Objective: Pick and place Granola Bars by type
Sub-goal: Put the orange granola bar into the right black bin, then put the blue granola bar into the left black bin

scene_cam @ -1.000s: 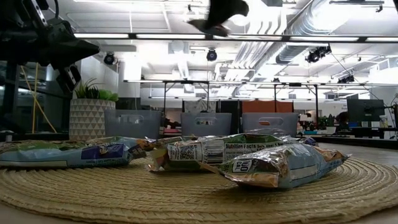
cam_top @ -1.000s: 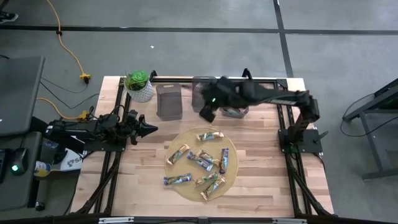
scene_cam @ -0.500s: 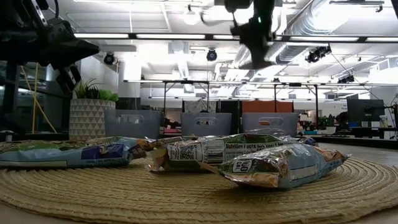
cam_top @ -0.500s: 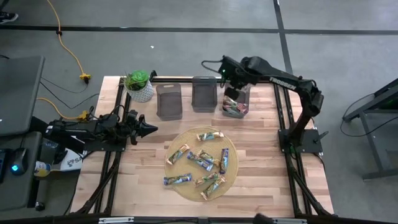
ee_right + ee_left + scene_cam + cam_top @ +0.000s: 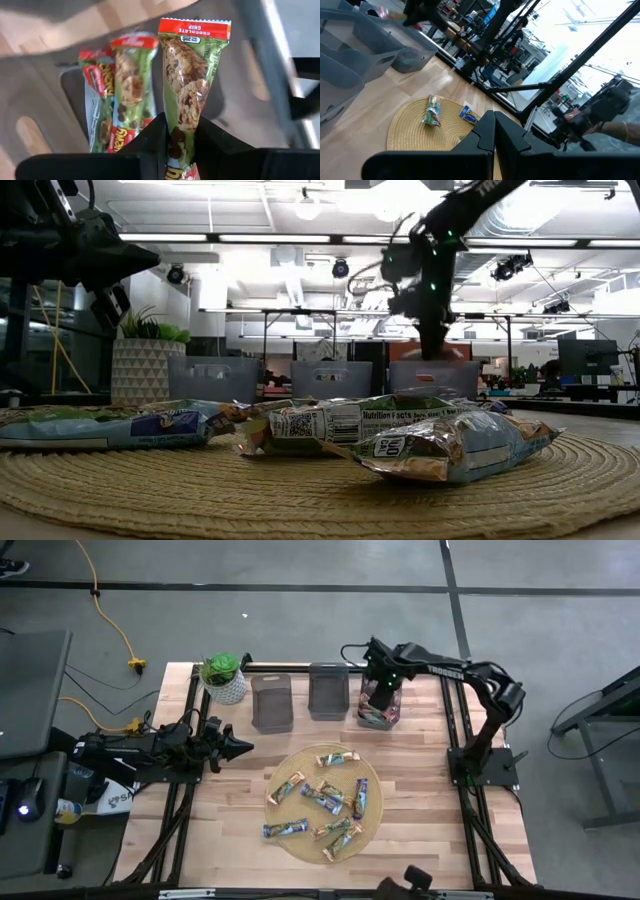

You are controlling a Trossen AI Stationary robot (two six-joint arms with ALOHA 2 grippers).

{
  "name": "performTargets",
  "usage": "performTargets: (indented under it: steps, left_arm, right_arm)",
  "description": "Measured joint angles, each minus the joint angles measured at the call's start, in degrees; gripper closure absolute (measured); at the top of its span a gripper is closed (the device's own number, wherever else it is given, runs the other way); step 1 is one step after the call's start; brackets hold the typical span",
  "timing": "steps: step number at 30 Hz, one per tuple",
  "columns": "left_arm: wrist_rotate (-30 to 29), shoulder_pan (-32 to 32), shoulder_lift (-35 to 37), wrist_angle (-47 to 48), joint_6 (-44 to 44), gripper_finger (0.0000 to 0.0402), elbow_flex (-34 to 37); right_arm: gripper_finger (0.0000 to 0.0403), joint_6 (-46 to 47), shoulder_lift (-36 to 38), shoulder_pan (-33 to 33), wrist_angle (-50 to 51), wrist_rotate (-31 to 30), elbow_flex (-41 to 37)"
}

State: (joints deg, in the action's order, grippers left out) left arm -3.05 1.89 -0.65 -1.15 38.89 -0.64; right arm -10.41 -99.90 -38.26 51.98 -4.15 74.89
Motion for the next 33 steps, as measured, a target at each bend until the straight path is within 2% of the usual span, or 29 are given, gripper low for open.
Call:
performTargets:
  steps: [7,16,27,33]
  left_arm:
    - [0.0,0.0,0.0,0.0,0.0,0.0401,0.0]
    - [0.0,0.0,0.0,0.0,0.0,0.0401,0.0]
    - [0.0,0.0,0.0,0.0,0.0,0.0401,0.0]
    - [0.0,0.0,0.0,0.0,0.0,0.0401,0.0]
  right_arm:
    - [0.0336,-1.7,0.0,0.0,-6.3,1.9,-7.0]
    - [0.0333,1.0,0.0,-0.3,-10.6,3.2,-7.7]
    - [0.0258,4.4,0.0,-0.7,-11.0,3.0,-7.7]
    - [0.0245,7.5,0.0,-0.2,-10.5,4.4,-6.1]
